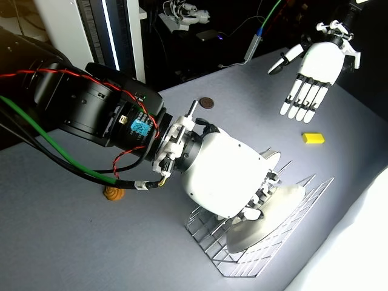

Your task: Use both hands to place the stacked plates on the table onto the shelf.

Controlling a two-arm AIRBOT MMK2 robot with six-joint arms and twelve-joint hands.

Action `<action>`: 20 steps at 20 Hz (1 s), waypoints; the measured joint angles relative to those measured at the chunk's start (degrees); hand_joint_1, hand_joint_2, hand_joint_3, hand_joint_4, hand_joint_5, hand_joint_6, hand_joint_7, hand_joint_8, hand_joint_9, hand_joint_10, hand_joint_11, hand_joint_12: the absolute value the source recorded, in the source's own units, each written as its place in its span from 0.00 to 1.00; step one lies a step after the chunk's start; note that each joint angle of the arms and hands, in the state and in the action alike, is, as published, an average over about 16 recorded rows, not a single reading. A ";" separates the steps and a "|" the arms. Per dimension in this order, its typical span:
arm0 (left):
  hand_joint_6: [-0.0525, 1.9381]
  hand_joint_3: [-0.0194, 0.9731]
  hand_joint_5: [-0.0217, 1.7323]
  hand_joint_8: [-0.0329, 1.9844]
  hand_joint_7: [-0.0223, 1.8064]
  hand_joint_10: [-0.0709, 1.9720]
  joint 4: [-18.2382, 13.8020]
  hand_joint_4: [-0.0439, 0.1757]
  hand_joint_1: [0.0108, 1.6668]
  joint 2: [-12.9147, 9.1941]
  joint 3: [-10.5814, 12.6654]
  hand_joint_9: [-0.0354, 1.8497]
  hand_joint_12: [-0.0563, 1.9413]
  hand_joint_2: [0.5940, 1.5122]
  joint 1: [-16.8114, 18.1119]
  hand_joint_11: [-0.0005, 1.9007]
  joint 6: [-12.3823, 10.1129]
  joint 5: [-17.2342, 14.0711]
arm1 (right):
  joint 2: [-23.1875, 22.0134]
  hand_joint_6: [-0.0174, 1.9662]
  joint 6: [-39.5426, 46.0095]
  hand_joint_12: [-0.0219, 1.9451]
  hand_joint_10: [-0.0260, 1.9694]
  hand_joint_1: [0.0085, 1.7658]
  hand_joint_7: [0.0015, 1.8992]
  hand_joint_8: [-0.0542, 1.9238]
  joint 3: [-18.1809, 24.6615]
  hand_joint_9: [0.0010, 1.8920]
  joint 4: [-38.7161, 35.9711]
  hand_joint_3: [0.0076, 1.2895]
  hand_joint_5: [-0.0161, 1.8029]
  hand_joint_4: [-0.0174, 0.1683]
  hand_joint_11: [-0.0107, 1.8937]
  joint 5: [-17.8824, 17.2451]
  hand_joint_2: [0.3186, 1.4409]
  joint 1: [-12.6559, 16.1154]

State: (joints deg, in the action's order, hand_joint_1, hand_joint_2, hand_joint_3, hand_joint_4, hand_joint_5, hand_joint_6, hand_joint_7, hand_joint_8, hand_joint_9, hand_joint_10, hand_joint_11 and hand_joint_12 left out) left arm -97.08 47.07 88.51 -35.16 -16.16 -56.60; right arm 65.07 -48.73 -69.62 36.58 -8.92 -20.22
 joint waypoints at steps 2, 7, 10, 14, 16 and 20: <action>0.03 0.03 0.02 0.01 0.02 0.04 0.00 0.21 0.00 0.02 0.00 0.03 0.03 0.53 0.00 0.01 0.00 -0.01 | -0.11 0.29 0.02 0.65 0.16 0.66 0.49 0.19 0.20 0.47 -0.22 0.01 0.43 0.07 0.26 -0.10 0.71 0.48; 0.03 0.03 0.02 0.01 0.02 0.04 -0.01 0.21 0.00 0.08 -0.12 0.03 0.03 0.53 0.19 0.01 0.00 -0.15 | -1.05 0.13 -0.02 0.65 0.10 0.64 0.49 0.05 1.35 0.47 -3.59 0.01 0.43 0.08 0.23 -1.10 0.71 2.12; 0.03 0.03 0.02 0.01 0.02 0.04 0.00 0.21 0.00 0.13 -0.33 0.03 0.03 0.53 0.56 0.01 0.00 -0.47 | -2.23 0.06 -0.63 0.66 0.09 0.63 0.49 0.04 2.67 0.47 -7.07 0.01 0.44 0.08 0.22 -2.07 0.70 3.20; 0.03 0.03 0.02 0.01 0.02 0.04 0.09 0.21 0.00 0.23 -0.70 0.03 0.03 0.52 1.37 0.01 0.01 -1.36 | -4.69 0.05 -2.52 0.66 0.08 0.63 0.49 0.04 5.31 0.46 -12.42 0.01 0.44 0.08 0.20 -3.55 0.70 4.47; 0.03 0.03 0.02 0.01 0.02 0.04 0.33 0.21 0.00 0.29 -0.93 0.03 0.03 0.52 1.95 0.01 0.01 -1.98 | -6.36 0.05 -4.20 0.66 0.08 0.62 0.48 0.03 7.18 0.46 -15.25 0.01 0.44 0.08 0.19 -4.61 0.70 4.85; 0.04 0.03 0.07 0.03 0.08 0.06 0.91 0.20 0.00 0.47 -1.77 0.08 0.11 0.54 3.40 0.02 0.02 -3.59 | -10.52 0.04 -7.82 0.66 0.12 0.58 0.47 0.07 11.73 0.44 -21.51 0.00 0.44 0.08 0.17 -7.41 0.69 4.48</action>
State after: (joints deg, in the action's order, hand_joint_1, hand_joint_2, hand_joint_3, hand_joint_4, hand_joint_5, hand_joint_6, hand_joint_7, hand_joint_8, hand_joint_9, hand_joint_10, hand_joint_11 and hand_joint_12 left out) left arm -96.17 47.54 86.73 -31.76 -16.14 -60.19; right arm 54.55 -56.54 -57.89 15.08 -16.33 -15.75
